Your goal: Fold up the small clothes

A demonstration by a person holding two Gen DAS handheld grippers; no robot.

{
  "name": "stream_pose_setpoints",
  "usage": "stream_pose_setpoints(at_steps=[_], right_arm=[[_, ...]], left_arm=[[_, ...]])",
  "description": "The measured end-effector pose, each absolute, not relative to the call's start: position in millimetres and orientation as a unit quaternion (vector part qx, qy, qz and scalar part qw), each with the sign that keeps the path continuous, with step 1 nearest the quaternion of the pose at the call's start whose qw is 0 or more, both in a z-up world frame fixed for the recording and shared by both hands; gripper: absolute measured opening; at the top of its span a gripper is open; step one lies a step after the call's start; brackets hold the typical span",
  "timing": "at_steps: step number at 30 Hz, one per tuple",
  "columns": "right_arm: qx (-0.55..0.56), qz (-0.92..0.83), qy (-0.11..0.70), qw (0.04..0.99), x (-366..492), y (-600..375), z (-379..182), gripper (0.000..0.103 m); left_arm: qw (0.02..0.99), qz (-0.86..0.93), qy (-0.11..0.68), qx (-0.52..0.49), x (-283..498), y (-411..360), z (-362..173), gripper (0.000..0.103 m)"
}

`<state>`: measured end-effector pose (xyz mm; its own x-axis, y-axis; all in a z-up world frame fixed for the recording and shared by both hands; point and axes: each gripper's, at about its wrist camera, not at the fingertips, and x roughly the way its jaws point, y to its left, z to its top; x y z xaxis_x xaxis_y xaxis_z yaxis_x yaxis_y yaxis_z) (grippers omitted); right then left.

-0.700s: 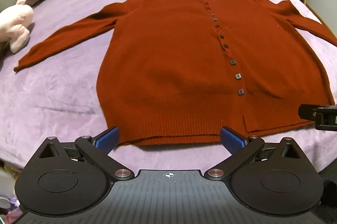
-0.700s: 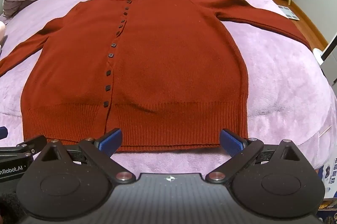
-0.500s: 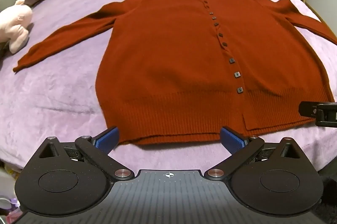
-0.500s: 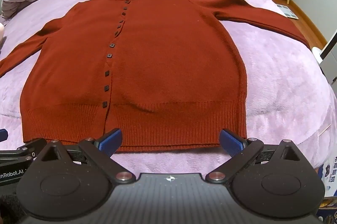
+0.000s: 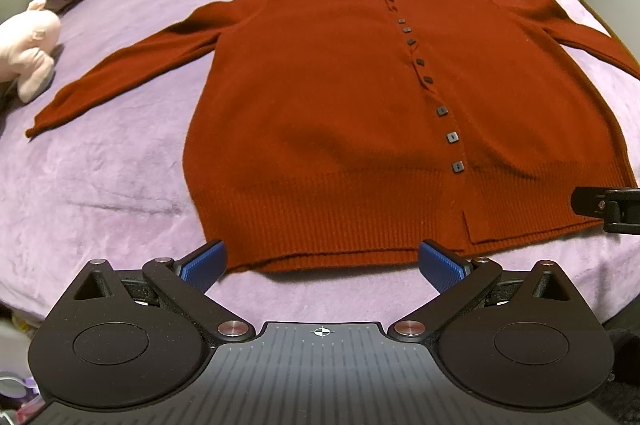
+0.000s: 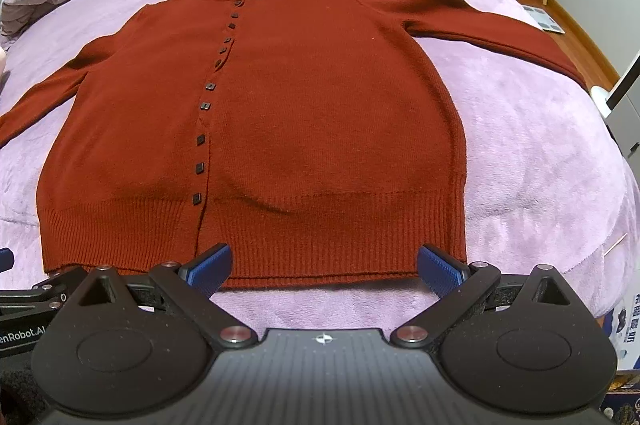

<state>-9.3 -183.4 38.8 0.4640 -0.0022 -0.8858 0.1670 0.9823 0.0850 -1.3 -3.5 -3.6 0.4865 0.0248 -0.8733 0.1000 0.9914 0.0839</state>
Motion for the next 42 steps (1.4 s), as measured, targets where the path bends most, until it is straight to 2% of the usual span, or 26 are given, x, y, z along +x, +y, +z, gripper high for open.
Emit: stream_pose_setpoints(at_steps=[42], right_arm=[[0.081,-0.051,0.517,0.850,-9.3,-183.2,36.5,0.099]], left_arm=[[0.852,-0.014,0.519,0.073,2.4,-3.3,-8.9,0.103]])
